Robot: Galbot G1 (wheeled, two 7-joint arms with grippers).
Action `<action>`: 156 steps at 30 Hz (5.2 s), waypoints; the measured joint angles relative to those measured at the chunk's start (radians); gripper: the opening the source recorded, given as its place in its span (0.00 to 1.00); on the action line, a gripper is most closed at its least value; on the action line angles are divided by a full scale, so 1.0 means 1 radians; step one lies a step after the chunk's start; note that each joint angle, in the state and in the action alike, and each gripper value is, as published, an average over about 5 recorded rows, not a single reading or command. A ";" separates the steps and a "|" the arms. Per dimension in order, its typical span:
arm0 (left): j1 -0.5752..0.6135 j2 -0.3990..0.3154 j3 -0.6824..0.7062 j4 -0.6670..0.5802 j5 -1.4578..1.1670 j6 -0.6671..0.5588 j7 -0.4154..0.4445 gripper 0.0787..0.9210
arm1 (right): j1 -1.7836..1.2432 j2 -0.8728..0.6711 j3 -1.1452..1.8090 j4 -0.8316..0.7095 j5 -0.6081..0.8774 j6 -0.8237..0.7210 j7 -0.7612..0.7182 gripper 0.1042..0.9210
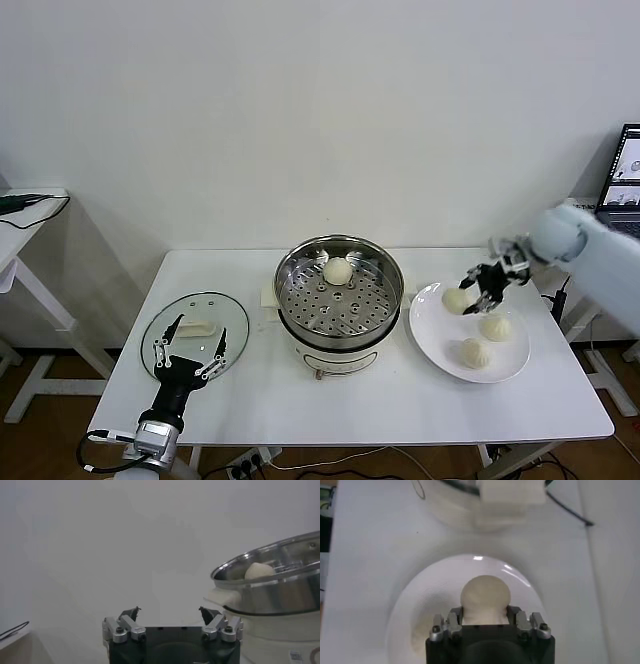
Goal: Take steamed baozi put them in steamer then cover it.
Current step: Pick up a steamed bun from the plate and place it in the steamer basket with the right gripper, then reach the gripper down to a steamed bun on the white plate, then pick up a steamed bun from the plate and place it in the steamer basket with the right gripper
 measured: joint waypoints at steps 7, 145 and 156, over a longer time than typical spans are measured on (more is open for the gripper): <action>0.000 0.008 -0.001 -0.011 -0.003 -0.001 0.000 0.88 | 0.331 -0.026 -0.284 0.152 0.174 -0.063 0.000 0.62; -0.002 -0.006 -0.018 -0.006 -0.001 -0.003 0.004 0.88 | -0.427 0.055 0.288 -0.069 -0.356 0.003 -0.012 0.60; -0.002 -0.004 -0.010 0.000 0.006 0.000 0.004 0.88 | -0.268 0.050 0.204 -0.053 -0.280 0.008 -0.035 0.60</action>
